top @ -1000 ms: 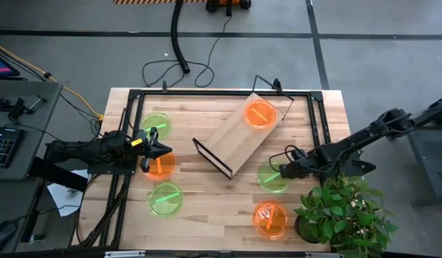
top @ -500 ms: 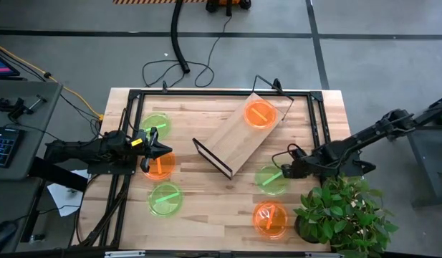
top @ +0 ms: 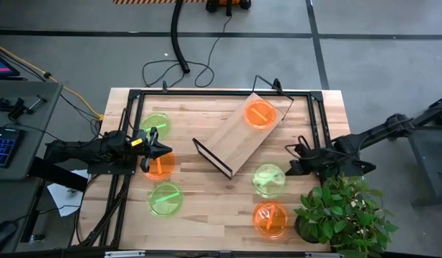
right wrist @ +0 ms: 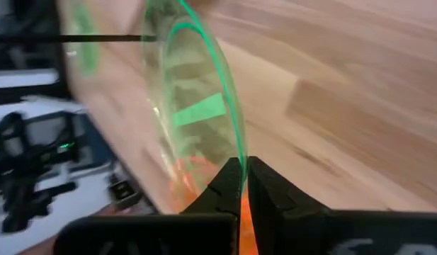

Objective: Place and stack plates onto a shelf
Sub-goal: Put the bottom right green plate on the shelf, then stack the left orange plate on top of the orange plate on the shelf

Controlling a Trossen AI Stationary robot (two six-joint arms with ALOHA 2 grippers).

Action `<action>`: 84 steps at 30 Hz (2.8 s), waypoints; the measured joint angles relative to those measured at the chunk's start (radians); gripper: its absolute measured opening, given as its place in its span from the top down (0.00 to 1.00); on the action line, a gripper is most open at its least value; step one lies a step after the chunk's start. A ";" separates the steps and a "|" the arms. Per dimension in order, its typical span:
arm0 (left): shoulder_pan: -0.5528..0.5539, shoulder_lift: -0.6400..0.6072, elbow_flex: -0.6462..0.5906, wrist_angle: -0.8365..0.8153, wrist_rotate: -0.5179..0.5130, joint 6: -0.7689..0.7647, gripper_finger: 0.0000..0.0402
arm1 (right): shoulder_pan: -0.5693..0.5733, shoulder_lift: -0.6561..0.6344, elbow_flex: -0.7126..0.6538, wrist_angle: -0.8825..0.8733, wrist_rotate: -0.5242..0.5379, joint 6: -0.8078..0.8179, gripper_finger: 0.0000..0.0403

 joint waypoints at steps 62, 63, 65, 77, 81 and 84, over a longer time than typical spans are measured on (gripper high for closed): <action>0.000 0.000 0.000 0.000 0.000 0.000 1.00 | -0.414 0.771 0.243 0.593 0.198 -0.199 0.51; 0.000 0.000 0.000 0.000 0.000 0.000 1.00 | -0.419 0.735 0.243 0.555 0.192 -0.218 0.49; 0.000 0.000 0.000 0.000 0.000 0.000 1.00 | -0.425 0.661 0.243 0.484 0.189 -0.241 0.48; 0.000 0.000 0.000 0.132 -0.092 0.025 1.00 | -0.428 0.371 0.243 0.681 0.195 -0.514 0.46; 0.000 0.000 0.000 0.346 -0.189 -0.032 1.00 | -0.428 0.354 0.243 0.720 0.200 -0.537 0.46; 0.000 0.000 0.000 0.499 -0.215 -0.083 1.00 | -0.428 0.355 0.243 0.711 0.201 -0.537 0.46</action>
